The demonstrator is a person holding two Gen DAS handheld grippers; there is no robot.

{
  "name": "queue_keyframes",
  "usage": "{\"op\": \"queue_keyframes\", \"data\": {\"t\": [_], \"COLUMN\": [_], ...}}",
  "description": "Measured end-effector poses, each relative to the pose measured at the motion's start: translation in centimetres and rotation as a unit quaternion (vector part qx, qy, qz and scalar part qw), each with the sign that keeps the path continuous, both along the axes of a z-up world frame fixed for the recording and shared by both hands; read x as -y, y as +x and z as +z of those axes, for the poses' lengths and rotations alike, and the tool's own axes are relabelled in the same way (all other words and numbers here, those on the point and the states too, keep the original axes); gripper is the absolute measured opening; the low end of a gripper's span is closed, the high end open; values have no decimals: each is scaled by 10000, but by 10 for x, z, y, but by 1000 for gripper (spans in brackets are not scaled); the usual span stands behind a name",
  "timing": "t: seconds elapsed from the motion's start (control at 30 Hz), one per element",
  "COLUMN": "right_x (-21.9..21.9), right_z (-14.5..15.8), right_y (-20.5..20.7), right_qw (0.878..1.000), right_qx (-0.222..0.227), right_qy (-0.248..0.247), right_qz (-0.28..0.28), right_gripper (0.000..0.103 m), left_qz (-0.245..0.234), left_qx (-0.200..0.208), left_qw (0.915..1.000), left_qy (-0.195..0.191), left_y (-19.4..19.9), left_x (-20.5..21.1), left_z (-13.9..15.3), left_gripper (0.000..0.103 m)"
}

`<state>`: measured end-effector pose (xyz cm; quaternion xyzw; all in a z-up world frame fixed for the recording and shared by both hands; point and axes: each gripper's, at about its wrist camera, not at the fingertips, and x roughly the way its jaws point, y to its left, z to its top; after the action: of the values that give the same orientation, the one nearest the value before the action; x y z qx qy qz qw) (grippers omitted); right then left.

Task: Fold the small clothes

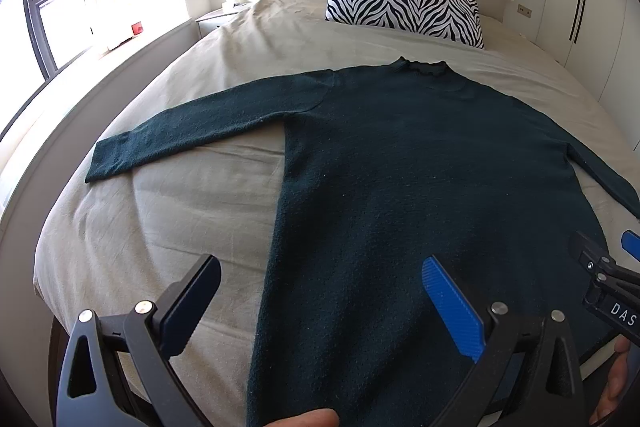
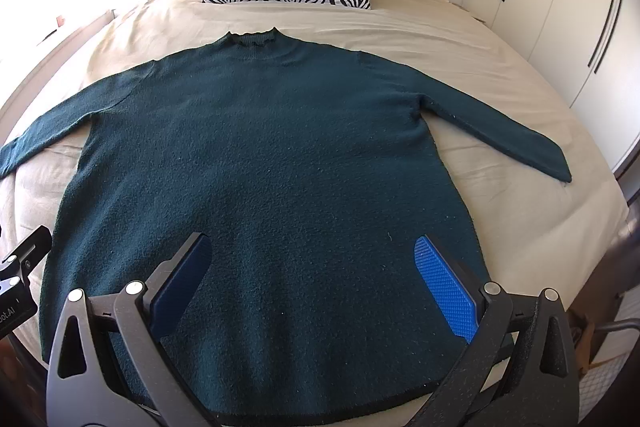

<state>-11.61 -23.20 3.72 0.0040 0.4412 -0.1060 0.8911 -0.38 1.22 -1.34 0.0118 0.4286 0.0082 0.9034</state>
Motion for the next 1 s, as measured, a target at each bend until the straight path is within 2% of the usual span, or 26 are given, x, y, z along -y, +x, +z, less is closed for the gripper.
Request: {"op": "queue_keyframes", "data": {"t": [0.5, 0.57, 0.7, 0.8, 0.9, 0.97, 1.0], "right_x": [2, 6, 27, 76, 140, 199, 237], "right_z": [-11, -12, -9, -1, 5, 4, 0], "right_y": [8, 10, 14, 17, 19, 19, 18], "right_qw": [10000, 9999, 9991, 9932, 9808, 9663, 9534], "right_qx": [-83, -50, 140, 489, 925, 1152, 1301], "right_qy": [50, 96, 363, 948, 1445, 1762, 2064], "right_qz": [-12, -32, -183, -476, -932, -1478, -1776], "right_gripper": [103, 103, 103, 103, 103, 103, 103], "left_qz": [83, 111, 50, 0, -145, -273, -291], "left_qx": [-51, -1, 326, 511, 624, 574, 527], "left_qw": [9998, 9994, 9953, 9935, 9950, 9965, 9976], "left_qy": [183, 325, 911, 1022, 766, 541, 352], "left_y": [7, 8, 7, 15, 32, 47, 54], "left_x": [2, 5, 17, 18, 14, 12, 11], "left_z": [-5, -6, -4, 2, 10, 13, 13], "left_gripper": [103, 103, 103, 103, 103, 103, 103]}}
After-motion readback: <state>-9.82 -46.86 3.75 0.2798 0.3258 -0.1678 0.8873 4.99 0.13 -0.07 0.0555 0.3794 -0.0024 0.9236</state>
